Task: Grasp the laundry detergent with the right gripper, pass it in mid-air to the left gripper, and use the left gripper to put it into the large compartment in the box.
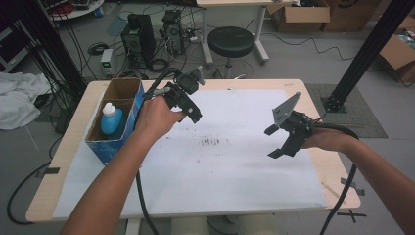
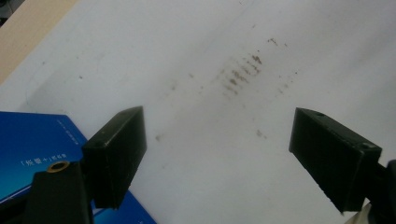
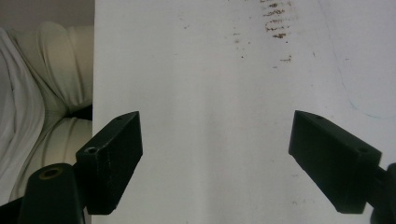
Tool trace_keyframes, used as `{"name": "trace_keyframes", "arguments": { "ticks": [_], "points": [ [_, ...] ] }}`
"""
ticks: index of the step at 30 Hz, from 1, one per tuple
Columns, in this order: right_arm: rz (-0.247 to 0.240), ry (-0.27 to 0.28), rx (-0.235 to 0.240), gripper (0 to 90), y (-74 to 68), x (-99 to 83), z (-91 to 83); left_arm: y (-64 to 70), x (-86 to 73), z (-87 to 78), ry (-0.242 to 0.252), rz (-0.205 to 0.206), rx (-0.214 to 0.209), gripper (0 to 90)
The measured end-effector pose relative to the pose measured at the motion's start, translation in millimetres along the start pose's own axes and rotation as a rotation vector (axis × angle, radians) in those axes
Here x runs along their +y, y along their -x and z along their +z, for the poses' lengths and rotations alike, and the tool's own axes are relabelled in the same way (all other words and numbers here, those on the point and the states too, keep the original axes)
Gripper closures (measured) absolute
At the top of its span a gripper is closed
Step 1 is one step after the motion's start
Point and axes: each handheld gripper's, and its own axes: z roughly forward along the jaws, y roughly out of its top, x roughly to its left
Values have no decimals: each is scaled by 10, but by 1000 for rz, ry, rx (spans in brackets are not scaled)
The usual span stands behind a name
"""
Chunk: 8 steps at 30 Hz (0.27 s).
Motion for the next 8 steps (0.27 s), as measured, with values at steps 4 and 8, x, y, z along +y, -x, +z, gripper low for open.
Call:
{"name": "trace_keyframes", "arguments": {
  "ticks": [4, 8],
  "points": [
    [0, 0, 0, 173, -5, 0, -4, 1, -6, -4, 2, 1, -3, 199],
    [-1, 1, -1, 174, -5, 1, -6, -4, -8, -10, 4, -2, -4, 199]
  ]
}}
